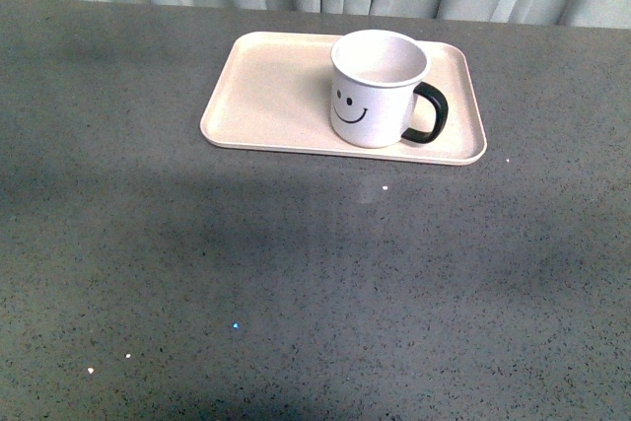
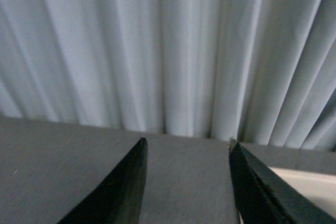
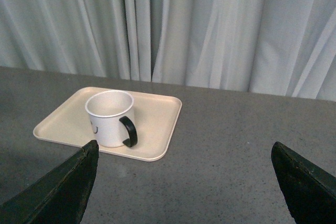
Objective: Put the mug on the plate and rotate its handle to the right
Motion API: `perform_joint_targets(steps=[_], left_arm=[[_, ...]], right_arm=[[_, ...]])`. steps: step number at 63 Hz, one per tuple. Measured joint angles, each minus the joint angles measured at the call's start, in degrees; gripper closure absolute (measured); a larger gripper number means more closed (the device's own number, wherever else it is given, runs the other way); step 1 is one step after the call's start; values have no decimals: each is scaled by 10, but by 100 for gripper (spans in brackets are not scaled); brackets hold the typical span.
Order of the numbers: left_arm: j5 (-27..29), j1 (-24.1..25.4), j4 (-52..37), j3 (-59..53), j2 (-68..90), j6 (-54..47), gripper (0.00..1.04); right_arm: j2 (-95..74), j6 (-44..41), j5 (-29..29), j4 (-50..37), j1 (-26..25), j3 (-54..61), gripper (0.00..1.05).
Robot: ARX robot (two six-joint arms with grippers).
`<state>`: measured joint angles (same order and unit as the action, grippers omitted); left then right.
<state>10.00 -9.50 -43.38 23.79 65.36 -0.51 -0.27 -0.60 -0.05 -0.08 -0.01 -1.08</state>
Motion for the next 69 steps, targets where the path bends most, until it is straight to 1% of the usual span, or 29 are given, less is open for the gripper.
perform_joint_targets(steps=[1, 6, 10, 12, 13, 26, 27, 29, 35, 52, 58, 69], left_arm=[[-2, 2, -1, -10, -7, 0, 69], [-19, 14, -2, -70, -43, 2, 85], [-27, 22, -1, -92, -60, 2, 96], [-32, 26, -1, -102, -74, 2, 103], [-34, 27, -1, -105, -78, 3, 104], [-56, 47, 19, -153, -152, 4, 103], [-61, 51, 21, -155, -155, 4, 103], [-89, 69, 28, -162, -168, 4, 103], [-94, 92, 46, -178, -202, 4, 103], [-100, 92, 109, -207, -294, 4, 103], [-100, 93, 93, -229, -306, 4, 103], [-100, 93, 146, -230, -363, 4, 103]], right_arm=[[0, 0, 0, 0, 0, 0, 9], [0, 0, 2, 0, 0, 0, 9], [0, 0, 1, 0, 0, 0, 9], [0, 0, 1, 0, 0, 0, 9], [0, 0, 1, 0, 0, 0, 9], [0, 0, 1, 0, 0, 0, 9], [0, 0, 1, 0, 0, 0, 9], [0, 0, 1, 0, 0, 0, 9], [0, 0, 1, 0, 0, 0, 9], [0, 0, 1, 0, 0, 0, 9], [0, 0, 1, 0, 0, 0, 9], [0, 0, 1, 0, 0, 0, 9]])
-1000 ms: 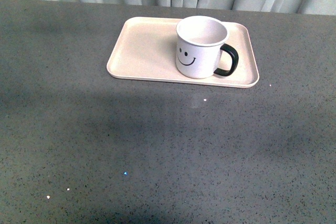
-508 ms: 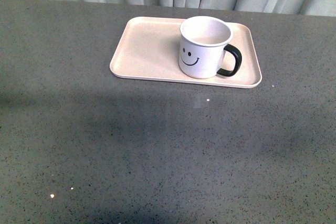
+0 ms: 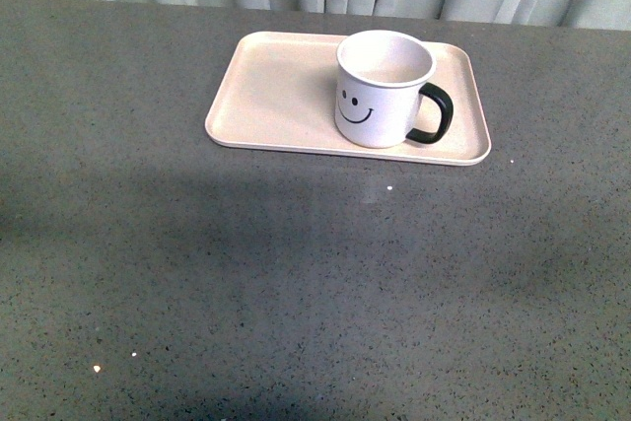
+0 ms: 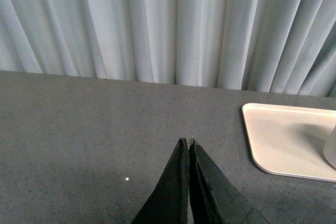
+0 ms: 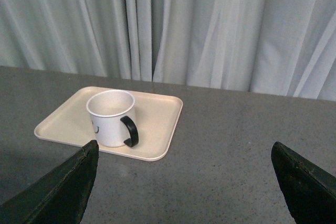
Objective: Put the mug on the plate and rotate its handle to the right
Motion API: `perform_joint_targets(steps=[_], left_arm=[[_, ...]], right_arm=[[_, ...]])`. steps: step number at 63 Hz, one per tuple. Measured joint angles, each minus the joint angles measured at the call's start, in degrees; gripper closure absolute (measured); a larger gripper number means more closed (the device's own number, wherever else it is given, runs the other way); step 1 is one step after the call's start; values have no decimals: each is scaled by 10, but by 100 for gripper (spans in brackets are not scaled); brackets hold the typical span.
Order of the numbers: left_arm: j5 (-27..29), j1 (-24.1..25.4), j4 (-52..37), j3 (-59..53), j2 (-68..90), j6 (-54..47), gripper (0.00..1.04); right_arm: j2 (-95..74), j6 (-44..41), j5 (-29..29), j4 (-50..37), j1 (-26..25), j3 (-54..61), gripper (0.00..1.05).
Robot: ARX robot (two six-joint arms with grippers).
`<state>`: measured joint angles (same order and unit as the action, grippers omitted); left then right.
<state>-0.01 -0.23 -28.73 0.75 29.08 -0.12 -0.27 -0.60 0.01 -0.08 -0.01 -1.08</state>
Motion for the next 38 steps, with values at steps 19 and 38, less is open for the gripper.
perform_joint_targets(steps=[19, 38], left_arm=[[0, 0, 86, 0, -90, 0, 103], [0, 0, 148, 0, -153, 0, 103]], right_arm=[[0, 0, 0, 0, 0, 0, 9], [0, 0, 0, 0, 0, 0, 9]])
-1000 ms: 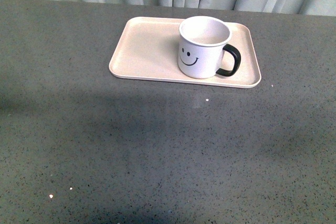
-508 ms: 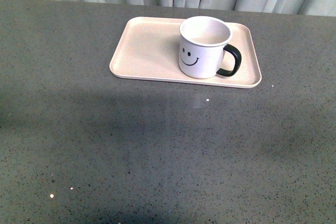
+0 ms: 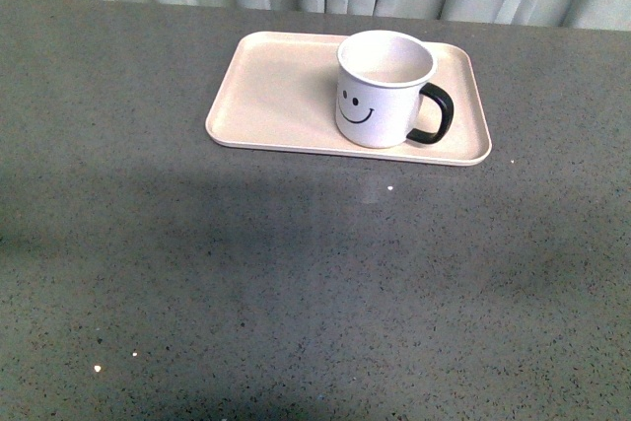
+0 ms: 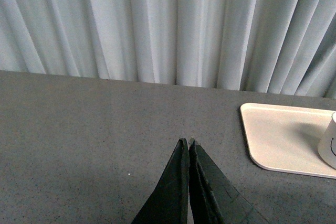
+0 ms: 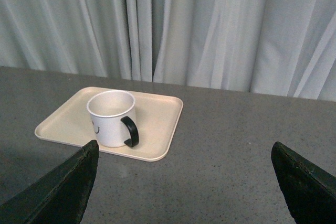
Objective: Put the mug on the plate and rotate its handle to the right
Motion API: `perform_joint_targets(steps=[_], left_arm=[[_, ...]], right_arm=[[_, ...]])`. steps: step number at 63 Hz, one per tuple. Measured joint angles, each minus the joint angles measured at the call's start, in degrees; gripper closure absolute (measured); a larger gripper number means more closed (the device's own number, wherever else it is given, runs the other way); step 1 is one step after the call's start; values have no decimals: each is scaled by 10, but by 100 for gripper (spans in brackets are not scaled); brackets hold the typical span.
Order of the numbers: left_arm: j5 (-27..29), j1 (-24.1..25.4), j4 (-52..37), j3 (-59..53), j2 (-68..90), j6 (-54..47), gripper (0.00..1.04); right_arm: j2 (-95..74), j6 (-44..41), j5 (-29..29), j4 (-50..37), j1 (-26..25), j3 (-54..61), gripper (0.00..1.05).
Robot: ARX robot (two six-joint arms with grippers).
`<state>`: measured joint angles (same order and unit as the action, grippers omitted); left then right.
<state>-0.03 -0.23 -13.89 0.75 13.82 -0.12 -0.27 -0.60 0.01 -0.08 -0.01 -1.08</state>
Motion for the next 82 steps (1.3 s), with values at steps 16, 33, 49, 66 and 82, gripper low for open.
perform_joint_targets(steps=[16, 33, 49, 66, 82], left_arm=[[0, 0, 44, 0, -43, 0, 103], [0, 0, 139, 0, -129, 0, 103], [1, 0, 139, 0, -129, 0, 74], [0, 0, 139, 0, -129, 0, 20], [0, 0, 139, 0, -129, 0, 9]], right_arm=[[0, 0, 0, 0, 0, 0, 9], [0, 0, 0, 0, 0, 0, 9], [-72, -38, 117, 124, -43, -51, 9], [-586, -211, 285, 128, -216, -347, 9], [-877, -273, 210, 74, -116, -486, 9]])
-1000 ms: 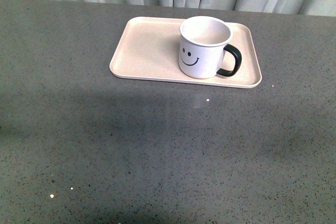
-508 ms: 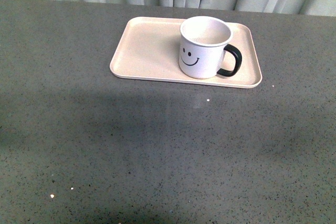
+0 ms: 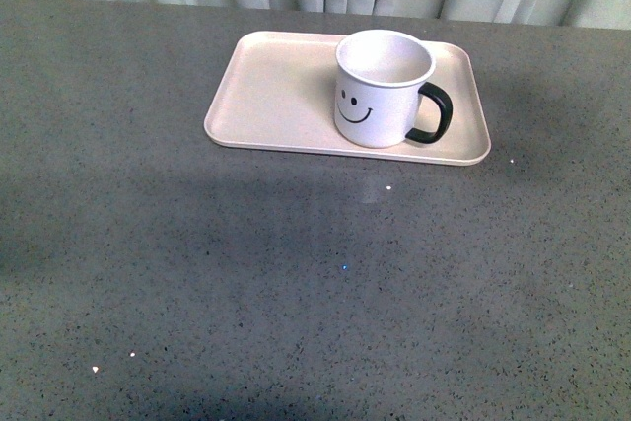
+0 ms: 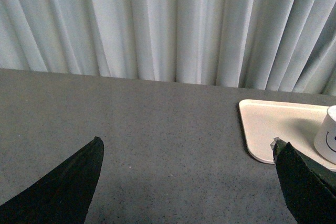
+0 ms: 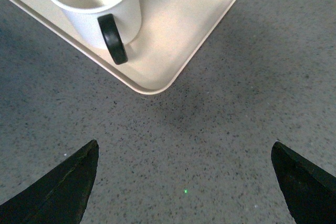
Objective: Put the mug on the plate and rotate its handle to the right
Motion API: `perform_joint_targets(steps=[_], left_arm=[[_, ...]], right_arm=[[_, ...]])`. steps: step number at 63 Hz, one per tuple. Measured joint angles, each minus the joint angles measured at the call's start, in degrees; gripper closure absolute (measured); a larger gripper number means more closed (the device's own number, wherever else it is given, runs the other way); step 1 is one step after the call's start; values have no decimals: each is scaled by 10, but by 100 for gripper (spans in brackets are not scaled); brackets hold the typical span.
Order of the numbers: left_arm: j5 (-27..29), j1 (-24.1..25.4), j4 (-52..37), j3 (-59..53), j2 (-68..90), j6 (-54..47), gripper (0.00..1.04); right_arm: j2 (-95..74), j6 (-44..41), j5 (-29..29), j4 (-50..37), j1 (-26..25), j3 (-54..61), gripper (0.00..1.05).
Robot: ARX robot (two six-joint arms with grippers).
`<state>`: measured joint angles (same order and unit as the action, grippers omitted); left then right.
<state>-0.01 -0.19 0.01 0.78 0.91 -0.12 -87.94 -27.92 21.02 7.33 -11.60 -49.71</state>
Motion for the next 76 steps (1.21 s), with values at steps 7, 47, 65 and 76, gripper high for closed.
perform_joint_targets(steps=[7, 47, 65, 76], left_arm=[[0, 0, 0, 0, 0, 0, 9], [0, 0, 0, 0, 0, 0, 9], [0, 0, 0, 0, 0, 0, 9], [0, 0, 0, 0, 0, 0, 9]], right_arm=[[-118, 28, -37, -5, 49, -89, 9], [-319, 204, -112, 73, 161, -344, 9], [-364, 215, -118, 100, 177, -390, 13], [-388, 221, -132, 135, 192, -437, 41]])
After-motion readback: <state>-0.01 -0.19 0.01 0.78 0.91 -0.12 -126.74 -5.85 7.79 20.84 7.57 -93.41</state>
